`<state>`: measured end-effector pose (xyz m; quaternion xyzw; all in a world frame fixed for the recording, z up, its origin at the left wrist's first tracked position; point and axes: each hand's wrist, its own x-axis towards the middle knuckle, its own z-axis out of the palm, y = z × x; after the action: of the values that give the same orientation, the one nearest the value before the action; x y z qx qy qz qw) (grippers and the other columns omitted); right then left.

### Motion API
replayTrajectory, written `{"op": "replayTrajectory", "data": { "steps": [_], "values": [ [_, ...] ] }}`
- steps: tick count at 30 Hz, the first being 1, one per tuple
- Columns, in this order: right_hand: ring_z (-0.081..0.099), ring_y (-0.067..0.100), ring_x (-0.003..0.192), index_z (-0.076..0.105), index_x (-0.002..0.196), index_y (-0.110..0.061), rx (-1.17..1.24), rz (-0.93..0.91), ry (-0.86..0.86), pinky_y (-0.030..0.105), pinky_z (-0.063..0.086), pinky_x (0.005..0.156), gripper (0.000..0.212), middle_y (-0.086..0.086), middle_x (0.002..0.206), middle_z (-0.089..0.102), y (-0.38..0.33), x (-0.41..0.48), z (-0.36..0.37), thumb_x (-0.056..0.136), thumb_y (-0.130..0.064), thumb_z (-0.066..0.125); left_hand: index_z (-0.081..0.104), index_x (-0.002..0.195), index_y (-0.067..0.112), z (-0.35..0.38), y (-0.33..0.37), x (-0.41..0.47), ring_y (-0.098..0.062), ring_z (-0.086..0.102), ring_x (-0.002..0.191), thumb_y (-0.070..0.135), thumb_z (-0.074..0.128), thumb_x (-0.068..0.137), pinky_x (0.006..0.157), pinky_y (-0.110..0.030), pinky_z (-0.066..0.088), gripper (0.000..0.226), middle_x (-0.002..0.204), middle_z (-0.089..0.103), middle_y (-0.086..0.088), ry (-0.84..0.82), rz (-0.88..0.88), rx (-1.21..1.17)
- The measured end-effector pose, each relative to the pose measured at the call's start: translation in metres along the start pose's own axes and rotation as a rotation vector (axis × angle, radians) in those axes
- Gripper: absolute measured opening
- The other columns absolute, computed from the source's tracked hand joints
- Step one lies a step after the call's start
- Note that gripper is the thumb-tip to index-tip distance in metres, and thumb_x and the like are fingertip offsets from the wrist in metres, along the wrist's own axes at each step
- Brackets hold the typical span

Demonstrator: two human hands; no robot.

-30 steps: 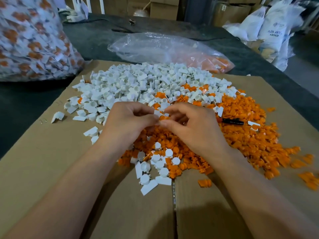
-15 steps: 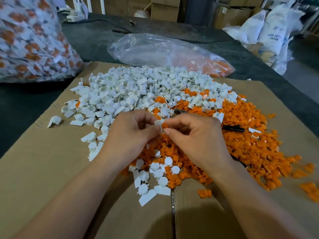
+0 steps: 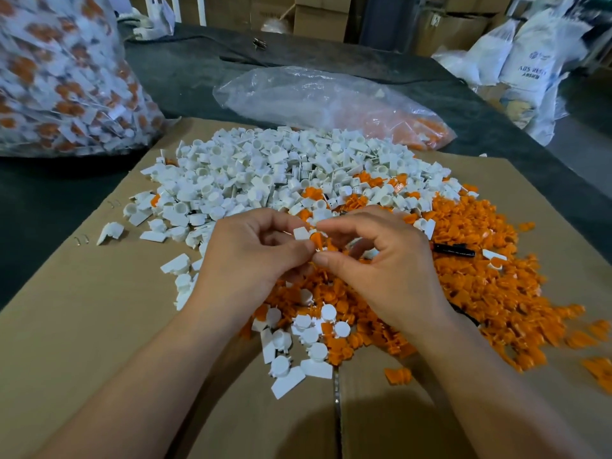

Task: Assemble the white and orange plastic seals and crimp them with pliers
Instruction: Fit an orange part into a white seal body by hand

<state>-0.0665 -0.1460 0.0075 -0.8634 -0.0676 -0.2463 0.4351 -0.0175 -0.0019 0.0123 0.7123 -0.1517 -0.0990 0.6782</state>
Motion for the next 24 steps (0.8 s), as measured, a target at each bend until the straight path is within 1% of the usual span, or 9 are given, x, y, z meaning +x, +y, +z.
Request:
{"op": "replayTrajectory", "data": {
  "steps": [3,6,9,11,15,17,20,22,24],
  "values": [
    [0.059,-0.001,0.087,0.059,0.099,-0.036,0.063,0.027,-0.027,0.011,0.048,0.07,0.043,-0.014,0.092,0.062,0.0012,0.0012,-0.0008,0.069,-0.011,0.077,0.065,0.07,0.007,-0.0005,-0.0002,0.0002,-0.014,0.062,0.045,-0.005,0.071,0.071,0.046,-0.02,0.052,0.013,0.054,0.066,-0.011,-0.001,-0.05,-0.068],
    [0.061,0.002,0.085,0.062,0.098,-0.031,0.095,-0.006,-0.035,0.012,0.049,0.071,0.04,-0.009,0.093,0.064,0.001,0.0007,0.0,0.069,-0.009,0.077,0.065,0.064,0.007,-0.0015,0.0006,0.0006,-0.016,0.062,0.045,-0.004,0.073,0.063,0.046,-0.021,0.052,0.013,0.053,0.065,-0.012,-0.02,-0.09,-0.118],
    [0.062,0.003,0.083,0.064,0.099,-0.026,0.103,-0.047,-0.022,0.013,0.049,0.071,0.035,-0.009,0.09,0.065,0.0014,0.0008,0.0001,0.069,-0.012,0.075,0.065,0.061,0.005,-0.0024,0.0018,0.0007,-0.016,0.06,0.043,0.009,0.072,0.049,0.043,-0.02,0.05,0.014,0.052,0.064,-0.012,-0.04,-0.127,-0.192],
    [0.062,0.005,0.082,0.065,0.1,-0.023,0.088,-0.069,-0.011,0.016,0.05,0.071,0.033,-0.006,0.088,0.066,0.0026,0.0008,0.0,0.07,-0.013,0.074,0.066,0.059,0.005,-0.0032,0.0017,0.0009,-0.016,0.061,0.043,0.012,0.072,0.046,0.042,-0.019,0.049,0.016,0.053,0.064,-0.012,-0.05,-0.153,-0.226],
    [0.064,0.009,0.082,0.07,0.098,-0.012,0.063,-0.085,-0.019,0.026,0.053,0.074,0.028,-0.001,0.088,0.068,0.0055,0.001,-0.0003,0.07,-0.012,0.075,0.067,0.057,0.006,-0.0036,0.003,0.0006,-0.016,0.06,0.042,0.012,0.071,0.046,0.039,-0.017,0.047,0.013,0.055,0.066,-0.013,-0.068,-0.197,-0.227],
    [0.064,0.01,0.083,0.07,0.099,-0.011,0.053,-0.087,-0.028,0.028,0.053,0.075,0.029,-0.001,0.089,0.068,0.006,0.0009,0.0,0.07,-0.013,0.075,0.066,0.054,0.008,-0.0036,0.0038,0.0009,-0.015,0.058,0.039,0.011,0.07,0.046,0.036,-0.016,0.043,0.01,0.055,0.066,-0.012,-0.067,-0.222,-0.219],
    [0.065,0.009,0.082,0.069,0.102,-0.011,0.076,-0.055,-0.053,0.026,0.054,0.076,0.032,-0.002,0.09,0.067,0.007,0.0015,0.0004,0.071,-0.005,0.074,0.066,0.055,0.008,-0.0038,0.004,0.0024,-0.013,0.056,0.038,0.009,0.07,0.046,0.034,-0.014,0.038,0.01,0.053,0.064,-0.011,-0.05,-0.253,-0.222],
    [0.065,0.007,0.082,0.068,0.102,-0.011,0.079,-0.032,-0.06,0.022,0.054,0.076,0.033,-0.004,0.09,0.066,0.0084,0.0016,0.0003,0.072,0.001,0.072,0.066,0.057,0.006,-0.0037,0.0041,0.003,-0.012,0.055,0.037,0.008,0.069,0.047,0.033,-0.013,0.038,0.011,0.053,0.064,-0.011,-0.054,-0.273,-0.236],
    [0.065,0.007,0.082,0.069,0.099,-0.011,0.07,-0.026,-0.056,0.023,0.054,0.076,0.03,-0.002,0.089,0.067,0.009,0.0011,0.0005,0.073,0.002,0.072,0.065,0.06,0.004,-0.0037,0.0039,0.0035,-0.012,0.055,0.037,0.007,0.069,0.048,0.034,-0.013,0.039,0.013,0.054,0.064,-0.011,-0.066,-0.289,-0.246]
  ]
}}
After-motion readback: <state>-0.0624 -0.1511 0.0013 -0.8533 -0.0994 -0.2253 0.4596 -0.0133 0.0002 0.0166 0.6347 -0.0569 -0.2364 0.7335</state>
